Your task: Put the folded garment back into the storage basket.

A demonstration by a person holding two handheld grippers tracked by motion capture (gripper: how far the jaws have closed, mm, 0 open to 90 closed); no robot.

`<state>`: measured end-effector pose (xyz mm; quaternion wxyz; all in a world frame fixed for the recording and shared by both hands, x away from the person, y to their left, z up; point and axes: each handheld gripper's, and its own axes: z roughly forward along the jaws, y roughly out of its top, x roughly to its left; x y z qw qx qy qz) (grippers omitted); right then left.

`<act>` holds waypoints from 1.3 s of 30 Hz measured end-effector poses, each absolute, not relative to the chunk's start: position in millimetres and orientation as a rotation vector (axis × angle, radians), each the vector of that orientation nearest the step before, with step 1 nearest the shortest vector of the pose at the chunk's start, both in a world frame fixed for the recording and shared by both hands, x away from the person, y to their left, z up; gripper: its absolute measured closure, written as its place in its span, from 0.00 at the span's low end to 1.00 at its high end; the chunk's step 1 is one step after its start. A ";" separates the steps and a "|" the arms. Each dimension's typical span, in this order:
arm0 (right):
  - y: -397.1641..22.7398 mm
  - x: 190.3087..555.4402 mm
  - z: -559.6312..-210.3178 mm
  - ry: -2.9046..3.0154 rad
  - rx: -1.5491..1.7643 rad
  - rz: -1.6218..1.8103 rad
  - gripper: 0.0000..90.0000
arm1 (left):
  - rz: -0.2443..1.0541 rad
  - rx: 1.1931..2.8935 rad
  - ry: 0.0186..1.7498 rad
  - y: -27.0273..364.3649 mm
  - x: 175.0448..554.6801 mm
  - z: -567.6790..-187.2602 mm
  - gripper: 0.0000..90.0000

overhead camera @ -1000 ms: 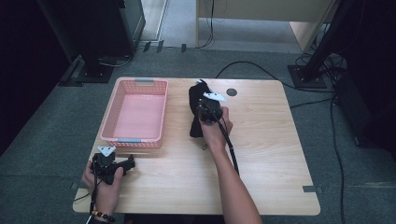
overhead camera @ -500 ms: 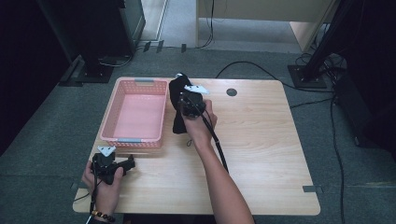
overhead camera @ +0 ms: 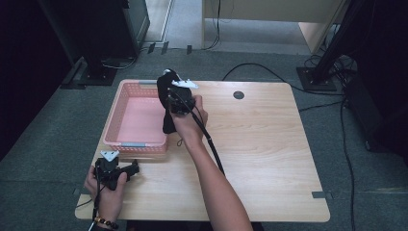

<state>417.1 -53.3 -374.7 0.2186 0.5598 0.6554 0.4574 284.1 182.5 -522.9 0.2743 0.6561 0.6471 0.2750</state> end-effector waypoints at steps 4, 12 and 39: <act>-40.3 417.9 -368.9 1.830 1.532 1.273 0.80 | 0.739 1.764 1.740 182.5 284.1 -522.9 0.00; -13.1 419.2 -363.0 1.867 1.505 1.296 0.80 | 0.739 1.766 1.740 182.6 284.1 -522.8 0.00; 56.5 438.9 -395.7 1.973 1.513 1.289 0.79 | 0.739 1.767 1.739 182.6 284.0 -522.8 0.00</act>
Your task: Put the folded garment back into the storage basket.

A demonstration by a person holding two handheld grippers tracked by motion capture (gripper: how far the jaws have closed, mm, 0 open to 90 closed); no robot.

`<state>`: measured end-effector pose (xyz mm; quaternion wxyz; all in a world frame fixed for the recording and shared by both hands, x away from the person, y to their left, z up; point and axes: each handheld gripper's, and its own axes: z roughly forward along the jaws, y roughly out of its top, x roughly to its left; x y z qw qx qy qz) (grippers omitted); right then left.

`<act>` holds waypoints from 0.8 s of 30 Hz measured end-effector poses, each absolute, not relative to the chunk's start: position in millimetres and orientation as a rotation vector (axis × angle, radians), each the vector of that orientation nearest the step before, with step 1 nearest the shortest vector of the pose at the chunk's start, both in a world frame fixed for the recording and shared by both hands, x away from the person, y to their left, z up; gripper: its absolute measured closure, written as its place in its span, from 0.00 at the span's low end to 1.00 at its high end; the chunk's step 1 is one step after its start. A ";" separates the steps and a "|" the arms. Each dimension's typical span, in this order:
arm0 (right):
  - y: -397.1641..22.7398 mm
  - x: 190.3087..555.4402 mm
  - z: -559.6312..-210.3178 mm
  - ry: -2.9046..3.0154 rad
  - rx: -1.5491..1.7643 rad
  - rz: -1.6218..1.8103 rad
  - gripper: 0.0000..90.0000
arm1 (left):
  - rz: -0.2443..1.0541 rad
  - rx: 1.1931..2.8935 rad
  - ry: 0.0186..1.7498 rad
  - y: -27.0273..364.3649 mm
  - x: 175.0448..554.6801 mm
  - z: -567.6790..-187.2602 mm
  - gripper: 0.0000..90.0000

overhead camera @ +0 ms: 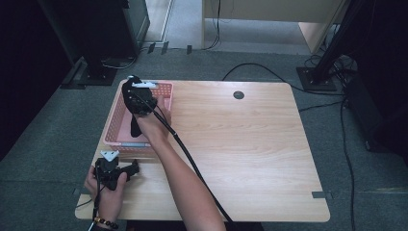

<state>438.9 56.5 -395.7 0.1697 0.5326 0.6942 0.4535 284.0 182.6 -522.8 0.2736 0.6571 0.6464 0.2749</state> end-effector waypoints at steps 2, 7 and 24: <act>59.1 441.4 -399.8 1.979 1.526 1.277 0.79 | 0.739 1.766 1.739 182.6 284.0 -522.9 0.00; 62.9 448.1 -411.8 1.985 1.547 1.265 0.79 | 0.739 1.764 1.739 182.5 284.1 -523.0 0.00; 80.9 464.4 -448.9 2.032 1.613 1.145 0.79 | 0.738 1.763 1.740 182.4 284.1 -523.0 0.00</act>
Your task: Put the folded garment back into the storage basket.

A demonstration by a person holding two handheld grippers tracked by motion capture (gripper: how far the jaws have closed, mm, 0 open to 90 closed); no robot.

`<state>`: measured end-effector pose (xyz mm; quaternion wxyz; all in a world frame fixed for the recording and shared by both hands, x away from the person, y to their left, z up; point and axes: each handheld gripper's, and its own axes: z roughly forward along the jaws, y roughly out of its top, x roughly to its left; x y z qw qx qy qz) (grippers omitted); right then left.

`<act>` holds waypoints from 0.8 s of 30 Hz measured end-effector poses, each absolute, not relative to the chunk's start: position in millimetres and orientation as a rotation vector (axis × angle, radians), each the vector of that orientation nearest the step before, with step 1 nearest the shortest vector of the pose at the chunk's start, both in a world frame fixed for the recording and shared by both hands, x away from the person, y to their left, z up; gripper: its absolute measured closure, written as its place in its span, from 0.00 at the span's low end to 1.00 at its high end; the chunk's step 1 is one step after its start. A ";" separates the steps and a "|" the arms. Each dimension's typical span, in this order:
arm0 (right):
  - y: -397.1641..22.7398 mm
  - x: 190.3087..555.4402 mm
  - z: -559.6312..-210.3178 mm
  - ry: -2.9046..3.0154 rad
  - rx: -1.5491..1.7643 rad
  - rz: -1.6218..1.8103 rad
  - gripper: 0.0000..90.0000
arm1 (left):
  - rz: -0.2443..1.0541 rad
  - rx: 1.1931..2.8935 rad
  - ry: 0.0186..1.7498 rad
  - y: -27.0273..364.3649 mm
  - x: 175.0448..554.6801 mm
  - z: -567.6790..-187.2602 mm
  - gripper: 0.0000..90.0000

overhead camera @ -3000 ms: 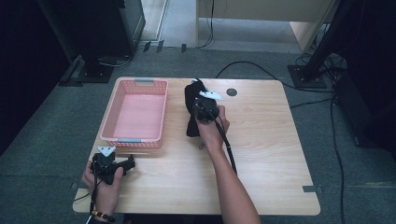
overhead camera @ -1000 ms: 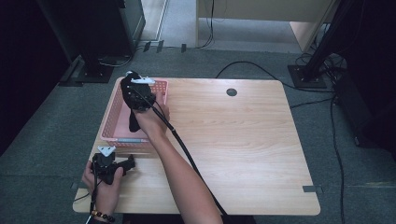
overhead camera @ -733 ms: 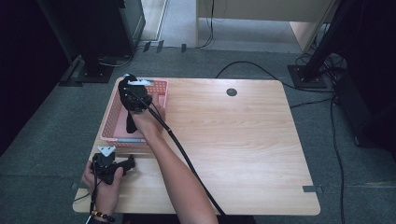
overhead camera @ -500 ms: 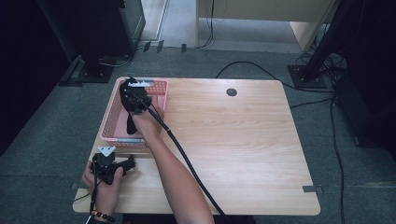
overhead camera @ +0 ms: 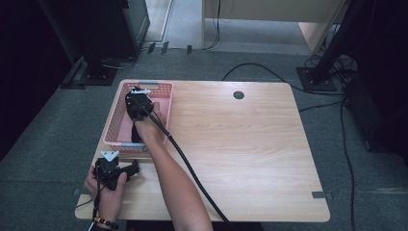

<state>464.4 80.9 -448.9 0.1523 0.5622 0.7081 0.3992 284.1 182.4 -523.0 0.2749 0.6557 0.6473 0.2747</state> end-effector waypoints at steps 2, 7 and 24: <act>83.1 467.0 -452.5 2.037 1.616 1.120 0.79 | 0.740 1.764 1.739 182.5 284.1 -523.0 0.00; 88.9 470.4 -460.4 2.069 1.632 1.048 0.78 | 0.737 1.762 1.741 182.3 284.1 -523.0 0.00; 95.5 472.1 -467.0 2.182 1.497 1.102 0.06 | 0.739 1.763 1.740 182.4 284.1 -523.0 0.00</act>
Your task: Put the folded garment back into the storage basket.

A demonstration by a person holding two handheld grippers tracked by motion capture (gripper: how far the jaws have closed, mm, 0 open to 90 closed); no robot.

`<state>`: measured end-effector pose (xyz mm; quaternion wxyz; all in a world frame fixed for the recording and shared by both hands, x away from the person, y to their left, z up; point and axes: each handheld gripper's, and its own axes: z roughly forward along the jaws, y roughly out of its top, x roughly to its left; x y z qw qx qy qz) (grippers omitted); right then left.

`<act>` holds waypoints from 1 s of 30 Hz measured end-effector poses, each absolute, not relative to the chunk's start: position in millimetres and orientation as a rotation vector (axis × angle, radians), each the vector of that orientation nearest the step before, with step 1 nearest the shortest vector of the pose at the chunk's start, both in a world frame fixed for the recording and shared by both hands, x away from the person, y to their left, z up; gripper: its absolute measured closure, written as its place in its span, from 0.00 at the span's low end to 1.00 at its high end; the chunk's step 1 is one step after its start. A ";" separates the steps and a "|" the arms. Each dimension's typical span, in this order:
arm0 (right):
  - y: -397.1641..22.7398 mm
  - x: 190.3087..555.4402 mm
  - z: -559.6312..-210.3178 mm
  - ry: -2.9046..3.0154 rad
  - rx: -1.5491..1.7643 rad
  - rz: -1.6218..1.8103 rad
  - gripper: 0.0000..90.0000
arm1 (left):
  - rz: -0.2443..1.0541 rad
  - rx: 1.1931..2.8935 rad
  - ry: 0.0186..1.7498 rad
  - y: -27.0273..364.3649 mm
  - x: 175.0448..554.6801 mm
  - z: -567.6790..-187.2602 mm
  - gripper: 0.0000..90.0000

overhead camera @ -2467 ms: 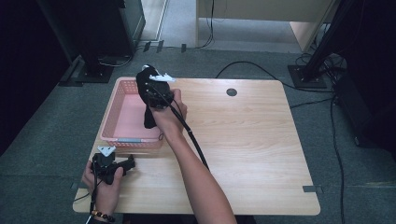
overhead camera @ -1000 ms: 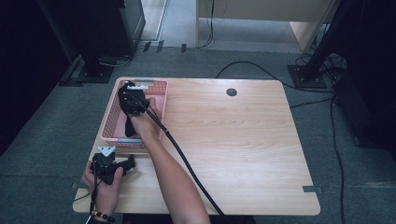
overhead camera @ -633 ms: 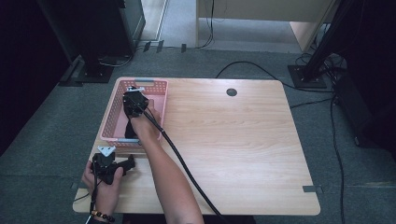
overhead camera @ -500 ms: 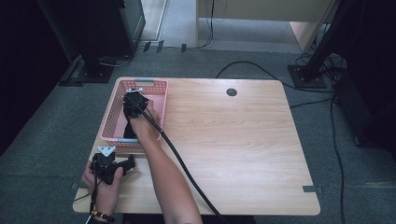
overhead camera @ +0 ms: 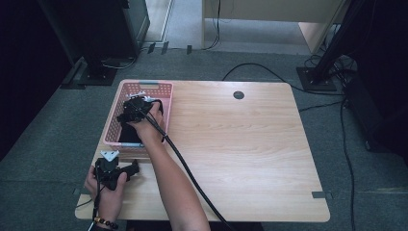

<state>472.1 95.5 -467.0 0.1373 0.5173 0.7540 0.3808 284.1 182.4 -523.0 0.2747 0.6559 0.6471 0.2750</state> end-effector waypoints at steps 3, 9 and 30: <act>93.8 470.2 -461.5 2.151 1.476 1.067 0.01 | 0.738 1.763 1.740 182.4 284.1 -523.0 0.00; 85.4 467.7 -448.4 2.148 1.500 1.061 0.00 | 0.740 1.766 1.739 182.6 284.1 -522.9 0.00; 27.6 448.4 -419.2 2.117 1.462 1.187 0.00 | 0.737 1.763 1.740 182.5 284.3 -523.0 0.00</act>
